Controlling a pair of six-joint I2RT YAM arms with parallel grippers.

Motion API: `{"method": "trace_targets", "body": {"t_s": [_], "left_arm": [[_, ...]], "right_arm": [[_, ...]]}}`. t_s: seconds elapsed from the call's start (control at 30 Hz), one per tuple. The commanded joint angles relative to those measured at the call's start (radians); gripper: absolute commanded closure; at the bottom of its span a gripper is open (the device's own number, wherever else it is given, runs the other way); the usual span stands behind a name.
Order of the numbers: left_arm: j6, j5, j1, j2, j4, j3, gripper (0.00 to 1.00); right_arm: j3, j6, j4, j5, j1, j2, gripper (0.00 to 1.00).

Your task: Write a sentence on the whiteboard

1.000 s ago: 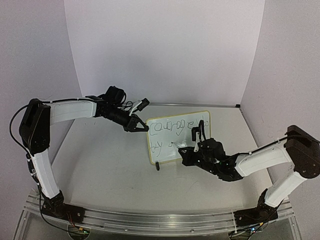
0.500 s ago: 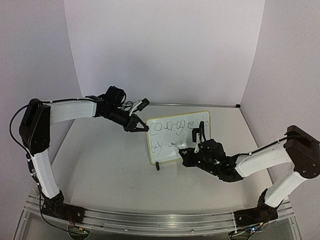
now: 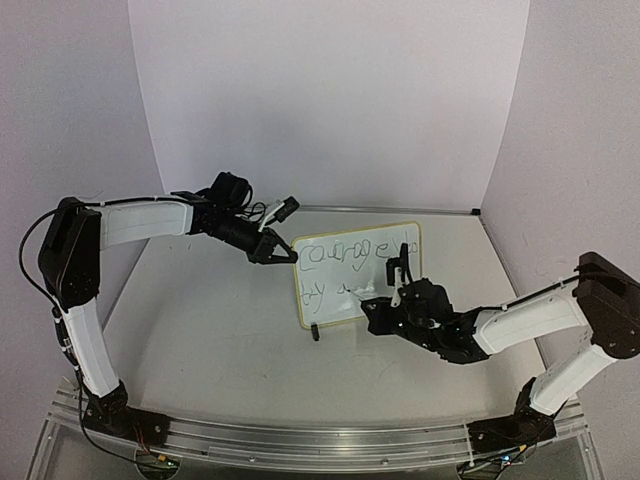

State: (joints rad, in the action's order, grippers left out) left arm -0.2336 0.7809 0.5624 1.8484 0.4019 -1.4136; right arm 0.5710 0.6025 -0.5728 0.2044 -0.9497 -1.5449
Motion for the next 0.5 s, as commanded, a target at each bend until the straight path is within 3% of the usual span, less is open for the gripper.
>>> {"method": "trace_targets", "body": {"t_s": [0.0,0.2,0.47], "left_arm": [[-0.085,-0.109,0.004,-0.018,0.001,-0.001,1.00],[-0.085,-0.107,0.005,-0.020,0.001,-0.001,1.00],[-0.084,-0.109,0.007,-0.020,0.001,-0.001,1.00]], "right_arm": [[-0.015,-0.011,0.039,0.062,0.012,0.066,1.00],[-0.018,-0.027,0.044,0.064,0.013,0.128,1.00],[0.000,-0.029,0.028,0.056,0.013,0.075,1.00]]}}
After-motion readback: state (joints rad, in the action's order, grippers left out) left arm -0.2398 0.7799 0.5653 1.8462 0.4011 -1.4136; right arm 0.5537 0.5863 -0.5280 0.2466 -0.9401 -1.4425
